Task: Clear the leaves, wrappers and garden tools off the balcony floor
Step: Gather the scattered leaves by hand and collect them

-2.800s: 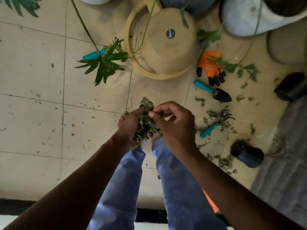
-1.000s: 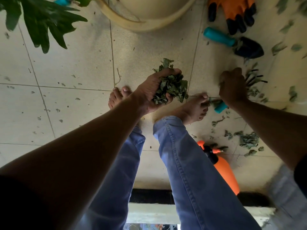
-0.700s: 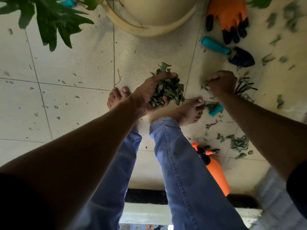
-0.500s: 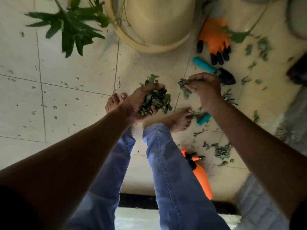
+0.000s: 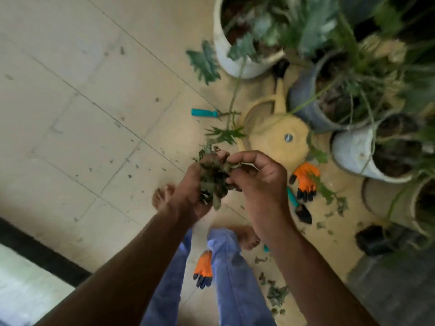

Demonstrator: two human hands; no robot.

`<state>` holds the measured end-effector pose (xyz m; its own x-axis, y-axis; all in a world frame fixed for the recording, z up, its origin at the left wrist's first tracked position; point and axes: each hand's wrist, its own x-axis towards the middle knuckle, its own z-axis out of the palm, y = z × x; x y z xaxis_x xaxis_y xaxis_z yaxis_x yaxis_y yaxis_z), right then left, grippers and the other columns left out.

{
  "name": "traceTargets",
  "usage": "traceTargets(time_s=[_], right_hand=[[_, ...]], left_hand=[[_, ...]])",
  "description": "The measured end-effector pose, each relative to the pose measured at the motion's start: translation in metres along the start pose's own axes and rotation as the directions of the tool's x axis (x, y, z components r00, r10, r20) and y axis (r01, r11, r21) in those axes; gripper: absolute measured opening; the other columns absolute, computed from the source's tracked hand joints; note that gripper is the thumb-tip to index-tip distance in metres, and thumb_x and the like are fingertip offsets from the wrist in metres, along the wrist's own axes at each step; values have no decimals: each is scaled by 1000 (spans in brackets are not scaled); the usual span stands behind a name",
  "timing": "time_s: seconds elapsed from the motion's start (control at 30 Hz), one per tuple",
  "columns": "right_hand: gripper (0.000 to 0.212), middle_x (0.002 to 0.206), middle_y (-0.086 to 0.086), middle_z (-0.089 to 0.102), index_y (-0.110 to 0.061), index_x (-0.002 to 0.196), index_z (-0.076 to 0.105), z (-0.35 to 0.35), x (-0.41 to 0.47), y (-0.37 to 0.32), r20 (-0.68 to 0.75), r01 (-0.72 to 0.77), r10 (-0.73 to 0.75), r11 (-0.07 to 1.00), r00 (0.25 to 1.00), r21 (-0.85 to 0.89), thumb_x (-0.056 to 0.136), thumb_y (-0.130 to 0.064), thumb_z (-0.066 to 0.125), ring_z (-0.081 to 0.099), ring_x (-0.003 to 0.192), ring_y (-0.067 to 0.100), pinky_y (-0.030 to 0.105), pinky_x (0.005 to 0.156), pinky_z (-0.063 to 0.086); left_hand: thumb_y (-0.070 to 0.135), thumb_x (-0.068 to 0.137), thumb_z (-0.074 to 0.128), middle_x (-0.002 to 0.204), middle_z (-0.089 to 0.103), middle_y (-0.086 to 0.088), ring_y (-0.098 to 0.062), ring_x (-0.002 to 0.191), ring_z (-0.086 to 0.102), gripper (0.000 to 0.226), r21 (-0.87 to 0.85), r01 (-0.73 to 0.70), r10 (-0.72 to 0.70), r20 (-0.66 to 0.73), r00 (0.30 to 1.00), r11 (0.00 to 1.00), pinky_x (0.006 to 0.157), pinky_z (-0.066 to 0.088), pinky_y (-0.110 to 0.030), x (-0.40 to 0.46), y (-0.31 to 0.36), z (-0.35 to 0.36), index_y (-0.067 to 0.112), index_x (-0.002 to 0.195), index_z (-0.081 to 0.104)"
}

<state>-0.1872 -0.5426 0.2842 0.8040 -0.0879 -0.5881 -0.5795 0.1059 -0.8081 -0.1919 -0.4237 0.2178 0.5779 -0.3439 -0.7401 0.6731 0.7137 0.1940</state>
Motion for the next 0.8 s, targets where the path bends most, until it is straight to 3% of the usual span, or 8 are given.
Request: traceTargets(time_s=[0.13, 0.23, 0.3, 0.4, 0.57, 0.63, 0.7, 0.8], right_hand=[[32, 96, -5, 76, -18, 87, 74, 76, 11, -31, -10, 370, -393, 874, 920, -316, 79, 9, 60, 72, 99, 18, 46, 88, 58], [29, 97, -5, 75, -21, 86, 72, 131, 22, -48, 6, 425, -450, 839, 893, -339, 80, 3, 58, 70, 103, 23, 50, 94, 54], [26, 99, 7, 73, -16, 84, 71, 167, 28, -60, -10, 381, -393, 897, 920, -223, 82, 3, 55, 70, 102, 27, 52, 94, 54], [16, 97, 26, 69, 2, 82, 67, 218, 43, -78, 8, 287, -287, 958, 958, 11, 82, 3, 51, 70, 97, 37, 54, 92, 56], [17, 88, 24, 71, 4, 88, 68, 290, 71, -103, 102, 97, -130, 956, 986, 276, 84, -5, 56, 69, 85, 37, 44, 79, 60], [17, 95, 30, 70, 1, 93, 68, 314, 86, -109, 133, 14, -63, 940, 989, 341, 84, -9, 58, 70, 91, 46, 52, 87, 59], [21, 114, 43, 62, 0, 100, 66, 339, 104, -114, 188, -102, 25, 905, 982, 412, 84, -12, 60, 62, 108, 58, 68, 101, 48], [27, 129, 44, 54, -2, 107, 65, 375, 135, -122, 255, -190, 76, 867, 964, 460, 84, -14, 61, 56, 120, 59, 73, 106, 39]], left_hand=[[22, 96, 55, 94, 70, -12, -24, 87, 70, 20, -176, -187, 178, -65, 982, 966, 76, 59, -34, -27, 54, 11, 11, 98, 71], [24, 100, 55, 106, 65, -16, -26, 100, 66, 26, -240, -277, 248, -145, 958, 931, 88, 56, -34, -45, 97, 19, 6, 117, 62], [25, 101, 53, 105, 65, -13, -23, 99, 65, 26, -280, -341, 295, -195, 935, 897, 88, 55, -33, -54, 128, 22, 6, 115, 63], [23, 93, 62, 93, 70, -5, -17, 87, 71, 15, -336, -444, 383, -235, 893, 830, 75, 58, -28, -69, 175, 23, 11, 96, 71], [29, 103, 54, 94, 72, -8, -21, 89, 71, 29, -349, -619, 528, -327, 784, 704, 79, 59, -32, -80, 250, 15, 9, 92, 72], [34, 103, 53, 98, 71, -10, -24, 93, 71, 33, -373, -651, 552, -346, 759, 661, 83, 61, -35, -80, 276, 12, 7, 97, 71], [43, 101, 52, 108, 67, -15, -29, 102, 68, 39, -397, -663, 553, -367, 748, 634, 93, 58, -40, -78, 304, 7, 6, 107, 66], [51, 102, 47, 123, 56, -21, -35, 113, 60, 51, -377, -688, 553, -412, 724, 620, 104, 51, -46, -68, 348, -1, 5, 122, 56]])
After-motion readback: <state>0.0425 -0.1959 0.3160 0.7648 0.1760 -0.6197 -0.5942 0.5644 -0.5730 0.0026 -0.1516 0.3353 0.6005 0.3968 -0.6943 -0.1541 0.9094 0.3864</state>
